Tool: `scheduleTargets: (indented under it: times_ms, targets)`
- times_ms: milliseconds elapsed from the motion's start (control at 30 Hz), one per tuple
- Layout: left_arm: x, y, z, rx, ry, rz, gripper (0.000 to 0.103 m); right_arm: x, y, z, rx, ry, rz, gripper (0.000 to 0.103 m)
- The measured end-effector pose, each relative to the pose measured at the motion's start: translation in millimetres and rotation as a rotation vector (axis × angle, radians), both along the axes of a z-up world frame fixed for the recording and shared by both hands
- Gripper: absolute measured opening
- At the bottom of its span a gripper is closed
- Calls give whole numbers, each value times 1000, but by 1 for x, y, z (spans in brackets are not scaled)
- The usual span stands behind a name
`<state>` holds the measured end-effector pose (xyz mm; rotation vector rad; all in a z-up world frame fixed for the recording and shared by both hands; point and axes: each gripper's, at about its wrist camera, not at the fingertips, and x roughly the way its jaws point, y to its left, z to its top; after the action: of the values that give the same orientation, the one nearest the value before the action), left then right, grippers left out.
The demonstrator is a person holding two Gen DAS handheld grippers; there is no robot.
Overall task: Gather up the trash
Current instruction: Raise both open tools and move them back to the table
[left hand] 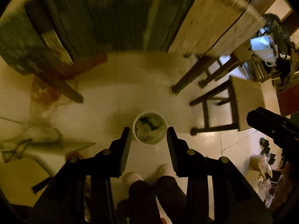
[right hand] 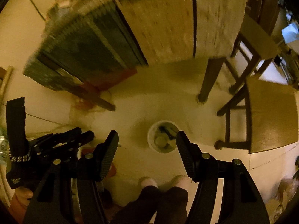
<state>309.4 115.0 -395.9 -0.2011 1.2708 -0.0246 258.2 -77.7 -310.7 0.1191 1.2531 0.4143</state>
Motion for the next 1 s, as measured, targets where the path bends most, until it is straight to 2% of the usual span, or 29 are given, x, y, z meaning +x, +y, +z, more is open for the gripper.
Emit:
scheduleTargets:
  times_ms: [267, 433, 533, 633, 800, 867, 933, 967, 1000]
  targets:
    - [-19, 12, 154, 0, -229, 20, 37, -21, 7, 123, 16, -172, 17, 60]
    - [-34, 22, 236, 9, -392, 9, 37, -38, 13, 194, 12, -309, 14, 60]
    - [-45, 25, 276, 14, -486, 2, 41, -50, 17, 237, 26, -398, 0, 60]
    - [-59, 26, 314, 16, -575, -3, 42, -61, 18, 266, 36, -463, -13, 60]
    - [-79, 33, 358, 24, -689, -21, 45, -81, 24, 305, 37, -580, -32, 61]
    - [-85, 37, 371, 33, -718, -37, 49, -88, 26, 316, 29, -630, -40, 66]
    - [-91, 39, 381, 55, -750, -32, 68, -91, 26, 323, 30, -668, -47, 76]
    - [-93, 40, 384, 59, -765, -24, 72, -91, 27, 325, 29, -679, -49, 79]
    - [-95, 42, 388, 58, -783, -15, 83, -91, 26, 326, 27, -691, -53, 84]
